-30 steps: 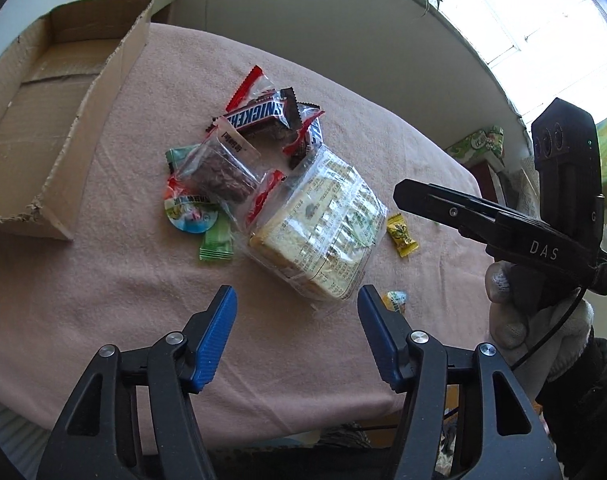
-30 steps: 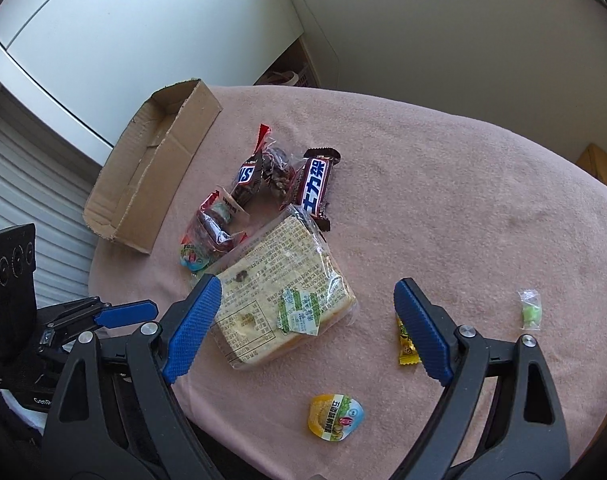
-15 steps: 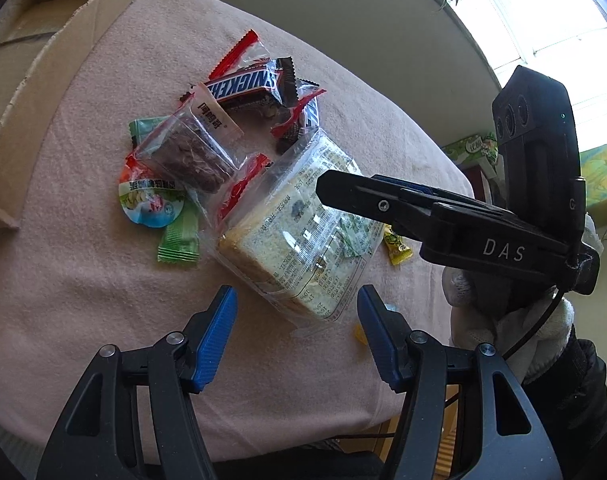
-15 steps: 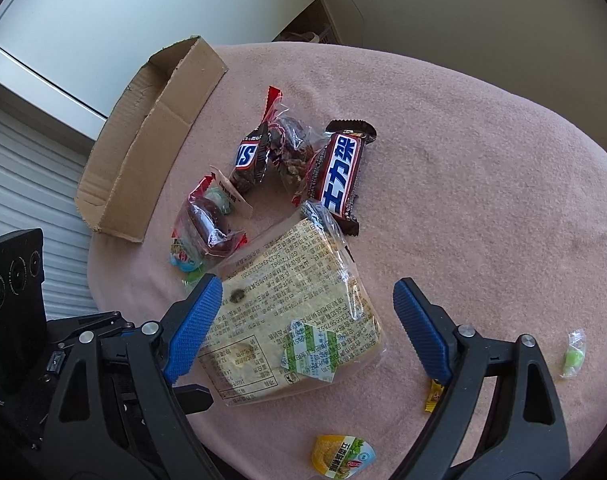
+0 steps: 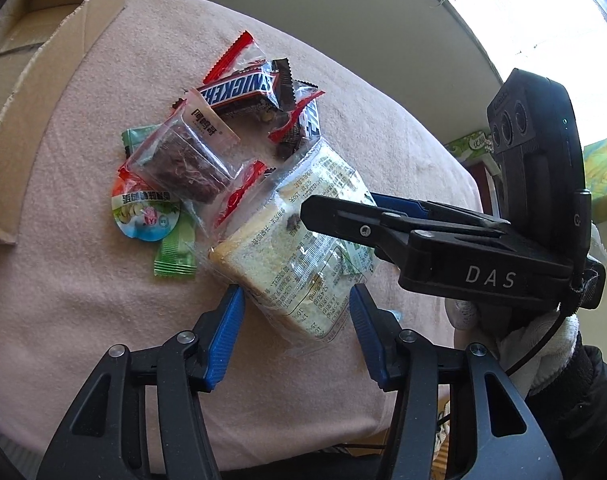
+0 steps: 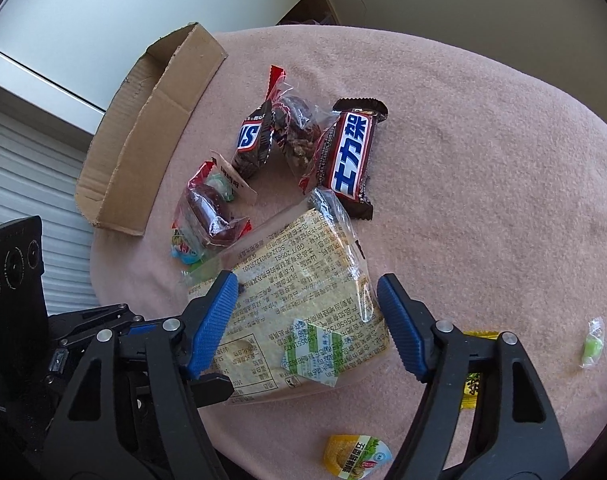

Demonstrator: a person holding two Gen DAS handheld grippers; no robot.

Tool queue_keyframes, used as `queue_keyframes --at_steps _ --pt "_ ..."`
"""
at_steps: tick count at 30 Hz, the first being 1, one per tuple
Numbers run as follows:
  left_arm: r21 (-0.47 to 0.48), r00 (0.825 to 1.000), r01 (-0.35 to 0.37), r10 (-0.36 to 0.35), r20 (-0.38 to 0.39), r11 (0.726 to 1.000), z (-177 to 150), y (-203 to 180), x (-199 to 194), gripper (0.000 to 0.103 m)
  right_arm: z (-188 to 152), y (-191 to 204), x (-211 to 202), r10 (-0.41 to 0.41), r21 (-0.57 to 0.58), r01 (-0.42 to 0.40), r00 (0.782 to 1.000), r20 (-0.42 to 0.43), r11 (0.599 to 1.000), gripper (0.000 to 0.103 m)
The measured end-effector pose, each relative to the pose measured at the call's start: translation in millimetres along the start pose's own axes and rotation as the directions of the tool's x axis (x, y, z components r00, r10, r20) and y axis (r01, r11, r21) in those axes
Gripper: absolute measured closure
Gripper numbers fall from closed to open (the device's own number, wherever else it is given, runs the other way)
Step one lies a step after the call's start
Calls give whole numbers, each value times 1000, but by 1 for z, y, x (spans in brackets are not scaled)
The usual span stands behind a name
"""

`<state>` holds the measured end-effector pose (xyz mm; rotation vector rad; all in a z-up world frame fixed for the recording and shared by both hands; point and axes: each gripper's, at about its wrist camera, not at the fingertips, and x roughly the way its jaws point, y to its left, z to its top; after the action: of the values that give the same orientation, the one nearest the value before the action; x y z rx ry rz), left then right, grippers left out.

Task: Organize snacks
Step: 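Lower the left gripper onto the bagged bread loaf and close on it, then carry the bread loaf with the left gripper into the cardboard box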

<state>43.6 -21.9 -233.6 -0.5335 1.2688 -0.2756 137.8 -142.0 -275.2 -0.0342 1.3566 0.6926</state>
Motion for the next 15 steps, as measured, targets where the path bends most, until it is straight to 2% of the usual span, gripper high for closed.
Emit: queue_keyframes --at_steps 6,15 --pt "16 1000 -20 19 25 1000 1 -1 -10 51 -12 -6 -7 34 21 -34 999 -6 999 39" --pt "66 995 -31 24 99 997 8 -12 -41 51 -21 2 -36 51 37 -54 997 61 998 41"
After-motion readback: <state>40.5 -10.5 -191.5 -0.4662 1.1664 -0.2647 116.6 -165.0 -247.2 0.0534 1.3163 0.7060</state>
